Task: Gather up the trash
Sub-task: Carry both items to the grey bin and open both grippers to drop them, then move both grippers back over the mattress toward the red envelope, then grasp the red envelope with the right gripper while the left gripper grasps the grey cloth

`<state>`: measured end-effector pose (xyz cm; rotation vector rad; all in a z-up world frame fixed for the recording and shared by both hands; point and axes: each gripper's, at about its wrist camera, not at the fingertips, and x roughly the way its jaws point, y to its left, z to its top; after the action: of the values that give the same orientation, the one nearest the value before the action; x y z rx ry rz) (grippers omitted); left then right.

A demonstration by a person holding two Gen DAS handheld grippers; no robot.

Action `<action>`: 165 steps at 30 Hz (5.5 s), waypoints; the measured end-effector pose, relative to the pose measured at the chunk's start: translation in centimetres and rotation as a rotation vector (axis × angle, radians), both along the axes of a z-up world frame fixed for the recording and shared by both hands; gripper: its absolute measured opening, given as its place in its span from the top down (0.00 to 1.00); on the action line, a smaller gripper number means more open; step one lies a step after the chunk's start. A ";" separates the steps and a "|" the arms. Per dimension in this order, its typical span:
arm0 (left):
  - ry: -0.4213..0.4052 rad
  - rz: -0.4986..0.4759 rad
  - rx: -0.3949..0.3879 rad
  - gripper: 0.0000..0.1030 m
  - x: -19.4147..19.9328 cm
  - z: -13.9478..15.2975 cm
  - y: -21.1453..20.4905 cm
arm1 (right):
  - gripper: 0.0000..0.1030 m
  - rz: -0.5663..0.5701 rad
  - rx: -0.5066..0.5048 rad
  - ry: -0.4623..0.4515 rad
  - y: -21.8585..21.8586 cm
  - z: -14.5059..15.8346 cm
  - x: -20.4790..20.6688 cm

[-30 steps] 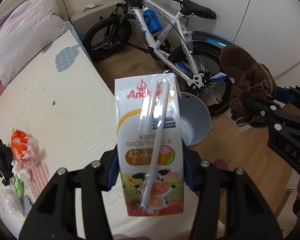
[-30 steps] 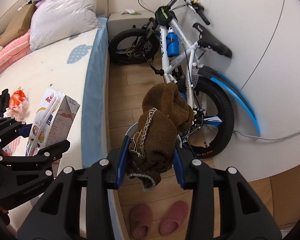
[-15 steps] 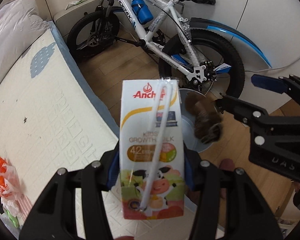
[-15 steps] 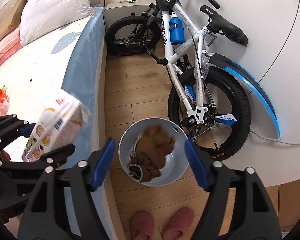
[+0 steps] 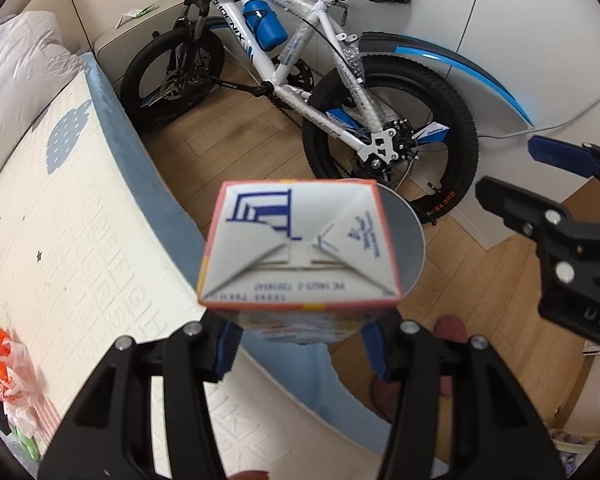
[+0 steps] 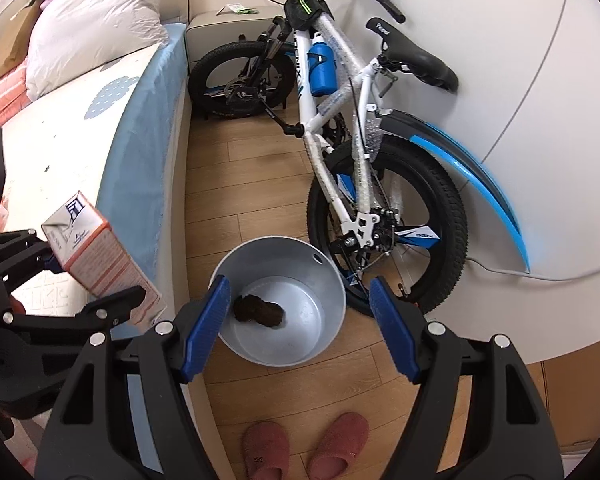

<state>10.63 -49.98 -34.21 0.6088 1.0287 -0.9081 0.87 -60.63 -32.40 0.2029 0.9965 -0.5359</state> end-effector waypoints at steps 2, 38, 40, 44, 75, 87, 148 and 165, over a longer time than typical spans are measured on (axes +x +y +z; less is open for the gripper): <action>-0.002 -0.017 -0.013 0.50 -0.2 0.2 -1.0 | 0.33 -0.017 -0.011 -0.002 -0.4 0.2 -0.6; -0.062 0.161 -0.046 0.31 -0.8 7.7 10.9 | 0.30 0.084 -0.048 -0.063 10.8 8.0 -1.7; -0.081 0.202 -0.037 0.31 -1.0 8.5 13.4 | 0.30 0.114 -0.042 -0.073 13.0 8.9 -1.5; -0.115 0.297 -0.023 0.31 -1.5 9.8 19.0 | 0.30 0.180 -0.041 -0.095 17.2 10.7 -1.3; -0.152 0.795 -0.003 0.31 -6.3 11.0 50.0 | 0.30 0.605 0.010 -0.082 44.5 10.5 0.0; -0.110 0.787 0.068 0.31 -4.8 6.9 49.3 | 0.30 0.684 -0.017 0.002 47.0 4.9 2.6; -0.032 0.615 -0.018 0.31 0.5 5.1 39.9 | 0.99 0.522 0.059 -0.076 37.4 3.7 6.6; -0.044 0.464 -0.045 0.31 3.7 0.7 33.6 | 0.99 0.430 0.208 -0.049 33.1 1.9 7.8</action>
<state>14.35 -16.41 -33.55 0.3283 1.0488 -0.5055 8.68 -27.55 -30.49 0.1789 1.0121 -0.0347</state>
